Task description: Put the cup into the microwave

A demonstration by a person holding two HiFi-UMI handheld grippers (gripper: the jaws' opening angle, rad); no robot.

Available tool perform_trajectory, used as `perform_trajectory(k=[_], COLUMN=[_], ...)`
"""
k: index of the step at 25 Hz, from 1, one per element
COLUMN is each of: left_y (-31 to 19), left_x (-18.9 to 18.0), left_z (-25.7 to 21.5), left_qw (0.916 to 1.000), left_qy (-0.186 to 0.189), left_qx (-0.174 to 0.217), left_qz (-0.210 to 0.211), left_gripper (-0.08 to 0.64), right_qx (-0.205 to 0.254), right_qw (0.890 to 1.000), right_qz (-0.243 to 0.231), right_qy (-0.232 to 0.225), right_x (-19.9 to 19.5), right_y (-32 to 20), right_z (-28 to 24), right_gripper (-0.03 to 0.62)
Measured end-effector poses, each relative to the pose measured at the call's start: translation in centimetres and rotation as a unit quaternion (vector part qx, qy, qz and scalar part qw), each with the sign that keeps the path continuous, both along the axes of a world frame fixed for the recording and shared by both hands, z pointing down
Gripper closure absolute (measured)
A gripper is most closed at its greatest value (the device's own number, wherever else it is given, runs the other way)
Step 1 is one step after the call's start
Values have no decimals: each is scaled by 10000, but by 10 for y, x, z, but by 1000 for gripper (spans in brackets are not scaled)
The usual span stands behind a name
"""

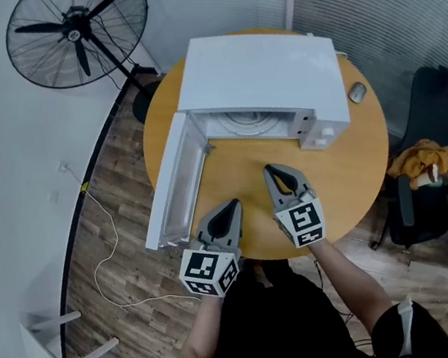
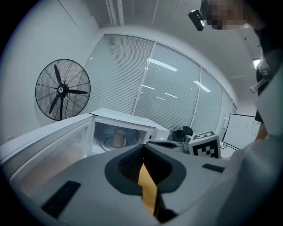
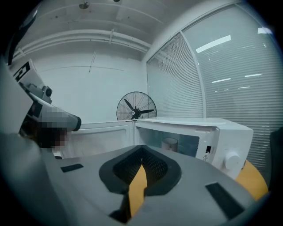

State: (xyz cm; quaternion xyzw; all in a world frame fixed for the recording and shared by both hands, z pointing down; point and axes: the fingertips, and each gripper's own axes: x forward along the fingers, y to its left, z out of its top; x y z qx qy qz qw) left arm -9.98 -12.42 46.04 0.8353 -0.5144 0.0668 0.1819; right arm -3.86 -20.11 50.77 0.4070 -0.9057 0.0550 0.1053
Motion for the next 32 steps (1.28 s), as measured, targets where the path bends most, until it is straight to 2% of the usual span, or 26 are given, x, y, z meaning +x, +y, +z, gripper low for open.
perform_trajectory(k=[6, 10, 18, 23, 32], left_y=[20, 39, 71, 90, 118], left_x=[-5, -11, -9, -9, -9], left_z=[-10, -22, -33, -40, -49], left_qw=[9995, 9989, 9950, 9922, 9886], left_qy=[78, 138, 14, 75, 34], left_qx=[105, 185, 328, 435, 627], left_qz=[282, 420, 945, 1166, 1368], left_gripper=[565, 565, 565, 565, 565], right_qx=[66, -66, -60, -7, 32], right_qw=[9996, 9988, 9972, 9957, 9954], right_qz=[248, 413, 701, 882, 838], right_qy=[-78, -239, -236, -290, -473], right_x=[3, 7, 15, 14, 3], right_y=[32, 66, 134, 169, 216], right_z=[-26, -48, -81, -95, -105], right_gripper=[581, 581, 583, 583, 583])
